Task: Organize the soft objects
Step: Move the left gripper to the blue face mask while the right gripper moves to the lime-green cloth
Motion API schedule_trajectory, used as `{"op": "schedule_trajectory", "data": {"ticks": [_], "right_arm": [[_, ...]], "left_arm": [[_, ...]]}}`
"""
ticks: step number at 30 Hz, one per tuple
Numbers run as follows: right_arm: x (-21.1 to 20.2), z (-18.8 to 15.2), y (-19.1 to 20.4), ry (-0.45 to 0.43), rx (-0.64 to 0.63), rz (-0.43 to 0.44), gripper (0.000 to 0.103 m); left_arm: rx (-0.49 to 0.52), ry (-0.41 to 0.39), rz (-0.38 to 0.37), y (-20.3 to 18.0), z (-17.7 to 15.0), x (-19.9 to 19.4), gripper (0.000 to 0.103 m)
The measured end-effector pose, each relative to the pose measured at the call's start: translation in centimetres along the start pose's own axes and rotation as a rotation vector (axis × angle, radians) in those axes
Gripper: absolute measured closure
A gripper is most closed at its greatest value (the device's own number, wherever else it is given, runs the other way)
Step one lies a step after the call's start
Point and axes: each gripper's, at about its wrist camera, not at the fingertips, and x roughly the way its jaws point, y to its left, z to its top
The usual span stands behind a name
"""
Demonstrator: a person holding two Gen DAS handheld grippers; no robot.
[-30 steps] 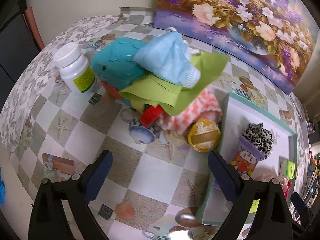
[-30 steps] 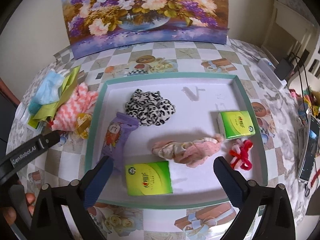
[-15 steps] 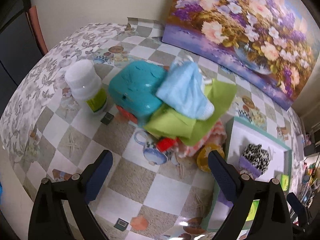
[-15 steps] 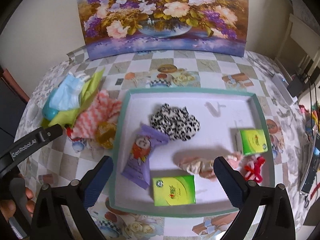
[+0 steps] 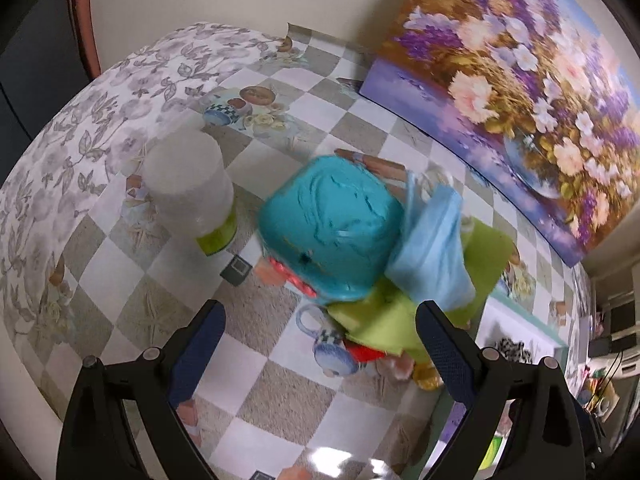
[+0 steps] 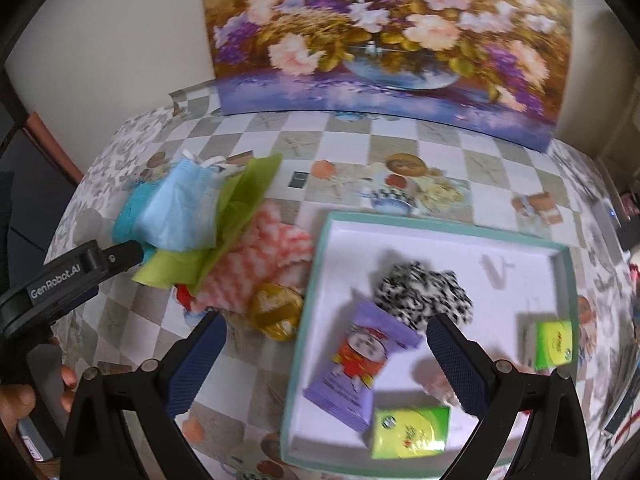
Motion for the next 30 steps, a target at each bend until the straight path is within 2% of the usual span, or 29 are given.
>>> {"op": "schedule_trajectory", "data": {"ticks": [7, 15, 19, 24, 25, 28, 30], "right_arm": [[0.7, 2.1, 1.7, -0.011, -0.02, 0.036, 0.001], [1.9, 3.7, 1.4, -0.023, 0.028, 0.061, 0.002], [1.9, 4.3, 0.9, -0.04, 0.041, 0.064, 0.009], [2.3, 4.4, 0.4, -0.04, 0.062, 0.079, 0.016], [2.4, 4.4, 0.4, -0.037, 0.062, 0.083, 0.017], [2.5, 4.2, 0.6, -0.033, 0.058, 0.092, 0.021], [2.6, 4.0, 0.6, -0.032, 0.058, 0.092, 0.022]], "left_arm": [[-0.017, -0.014, -0.033, -0.1, 2.0, 0.3, 0.005], [0.018, -0.04, -0.047, -1.4, 3.9, 0.1, 0.003], [0.061, -0.036, -0.013, -2.5, 4.3, 0.4, 0.003], [0.091, -0.014, -0.018, -3.5, 4.0, 0.9, 0.004], [0.104, -0.016, -0.018, -3.7, 3.8, 0.8, 0.007], [0.128, -0.004, -0.026, -4.2, 3.4, 1.0, 0.031], [0.153, -0.015, 0.002, -4.6, 3.2, 1.0, 0.034]]}}
